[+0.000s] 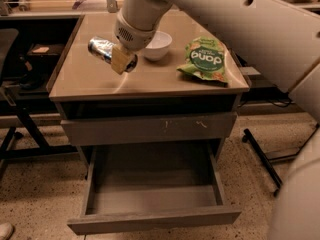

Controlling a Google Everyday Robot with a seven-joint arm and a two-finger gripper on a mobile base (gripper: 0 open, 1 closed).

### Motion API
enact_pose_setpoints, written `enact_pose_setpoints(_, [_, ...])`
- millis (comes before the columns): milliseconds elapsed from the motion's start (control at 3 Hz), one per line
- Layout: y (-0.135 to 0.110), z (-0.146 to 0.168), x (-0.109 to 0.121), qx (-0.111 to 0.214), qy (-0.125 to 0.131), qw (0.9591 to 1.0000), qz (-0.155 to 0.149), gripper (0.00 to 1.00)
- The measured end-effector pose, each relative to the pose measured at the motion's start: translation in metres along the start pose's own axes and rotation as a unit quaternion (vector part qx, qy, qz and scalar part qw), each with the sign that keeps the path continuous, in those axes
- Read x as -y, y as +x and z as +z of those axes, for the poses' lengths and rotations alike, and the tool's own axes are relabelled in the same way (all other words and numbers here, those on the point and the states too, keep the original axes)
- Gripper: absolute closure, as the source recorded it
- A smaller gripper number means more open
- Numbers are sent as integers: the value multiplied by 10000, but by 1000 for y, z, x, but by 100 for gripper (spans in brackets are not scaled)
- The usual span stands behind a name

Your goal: Place redbull can into middle drawer

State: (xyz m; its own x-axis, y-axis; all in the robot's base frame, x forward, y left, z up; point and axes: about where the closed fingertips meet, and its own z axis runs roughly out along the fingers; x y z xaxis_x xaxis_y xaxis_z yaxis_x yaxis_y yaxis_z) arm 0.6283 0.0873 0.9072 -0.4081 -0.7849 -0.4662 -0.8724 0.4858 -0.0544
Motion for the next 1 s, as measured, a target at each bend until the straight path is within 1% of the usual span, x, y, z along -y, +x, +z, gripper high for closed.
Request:
enact_pose_setpoints(333, [22,-18,-48,-107,62,9991,411,100])
enact_pose_setpoints(667, [54,-29,-98,-483,-104,9935,1029,100])
enact_pose_setpoints(1000, [55,-29,-100,-500,-82,9916,1191,100])
